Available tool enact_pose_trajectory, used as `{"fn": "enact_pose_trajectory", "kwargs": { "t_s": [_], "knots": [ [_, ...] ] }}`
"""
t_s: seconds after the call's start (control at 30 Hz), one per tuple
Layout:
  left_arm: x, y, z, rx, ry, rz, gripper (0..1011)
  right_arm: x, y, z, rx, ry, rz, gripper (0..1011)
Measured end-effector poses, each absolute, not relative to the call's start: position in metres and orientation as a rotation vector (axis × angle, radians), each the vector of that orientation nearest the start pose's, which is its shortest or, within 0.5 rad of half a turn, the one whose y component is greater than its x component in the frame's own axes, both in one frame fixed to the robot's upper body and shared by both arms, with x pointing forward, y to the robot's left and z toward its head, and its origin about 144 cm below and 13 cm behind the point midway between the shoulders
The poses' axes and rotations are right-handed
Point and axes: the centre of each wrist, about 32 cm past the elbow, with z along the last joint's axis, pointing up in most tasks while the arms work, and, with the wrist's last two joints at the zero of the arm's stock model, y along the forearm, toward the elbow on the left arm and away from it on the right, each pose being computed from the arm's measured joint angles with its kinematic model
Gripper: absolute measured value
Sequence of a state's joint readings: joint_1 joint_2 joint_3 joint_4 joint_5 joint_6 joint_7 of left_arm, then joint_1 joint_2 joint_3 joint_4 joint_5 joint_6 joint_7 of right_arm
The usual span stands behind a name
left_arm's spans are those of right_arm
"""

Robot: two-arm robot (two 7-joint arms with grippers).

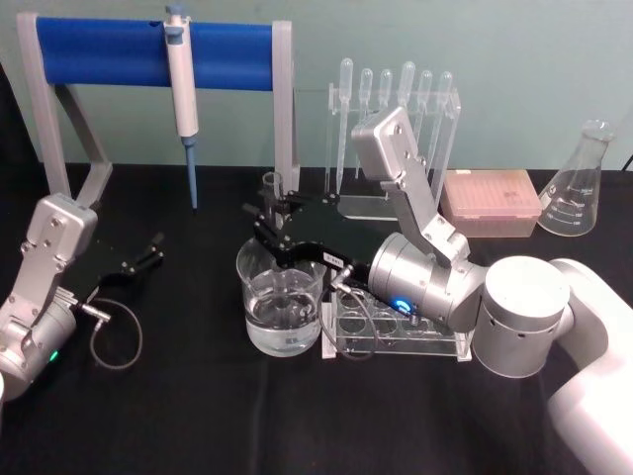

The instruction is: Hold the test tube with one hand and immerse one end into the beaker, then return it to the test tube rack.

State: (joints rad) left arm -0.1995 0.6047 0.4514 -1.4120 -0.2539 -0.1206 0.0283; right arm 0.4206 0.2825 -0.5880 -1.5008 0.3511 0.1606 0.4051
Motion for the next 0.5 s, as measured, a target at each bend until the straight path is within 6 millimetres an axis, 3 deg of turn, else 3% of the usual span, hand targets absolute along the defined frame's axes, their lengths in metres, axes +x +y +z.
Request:
{"fn": "enact_pose_trajectory", "kwargs": {
  "t_s": [0.5],
  "knots": [
    [0.489,0.310,1.140,0.304,-0.285,1.248,1000,0.524,-0.145,1.210,-0.094,-0.041,-0.644,227]
  ]
}}
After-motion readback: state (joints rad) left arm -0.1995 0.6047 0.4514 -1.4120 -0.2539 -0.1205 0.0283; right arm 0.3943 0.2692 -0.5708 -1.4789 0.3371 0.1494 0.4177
